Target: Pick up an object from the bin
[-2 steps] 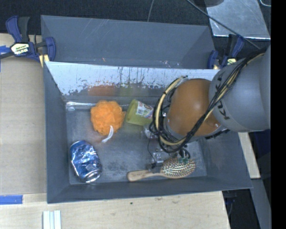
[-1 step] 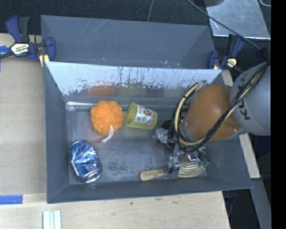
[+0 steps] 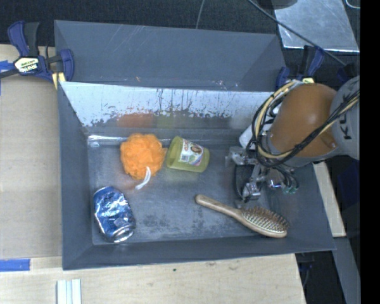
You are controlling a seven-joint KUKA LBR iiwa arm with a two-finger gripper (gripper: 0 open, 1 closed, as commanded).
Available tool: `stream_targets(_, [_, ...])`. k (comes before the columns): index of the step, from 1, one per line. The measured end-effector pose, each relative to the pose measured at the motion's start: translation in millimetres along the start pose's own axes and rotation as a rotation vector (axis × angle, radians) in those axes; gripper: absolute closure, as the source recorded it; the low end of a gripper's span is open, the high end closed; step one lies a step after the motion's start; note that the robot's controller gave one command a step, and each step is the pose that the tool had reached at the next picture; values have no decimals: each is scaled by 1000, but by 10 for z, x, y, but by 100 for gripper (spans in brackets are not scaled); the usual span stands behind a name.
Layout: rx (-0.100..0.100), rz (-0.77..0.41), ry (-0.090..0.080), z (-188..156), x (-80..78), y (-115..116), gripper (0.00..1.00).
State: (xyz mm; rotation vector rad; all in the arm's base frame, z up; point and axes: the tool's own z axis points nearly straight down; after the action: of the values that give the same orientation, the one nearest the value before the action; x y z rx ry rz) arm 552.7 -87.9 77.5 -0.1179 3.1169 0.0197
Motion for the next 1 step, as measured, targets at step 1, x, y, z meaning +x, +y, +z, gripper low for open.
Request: stream_targets(1, [-3,-46,-7,-42,285,-510,0])
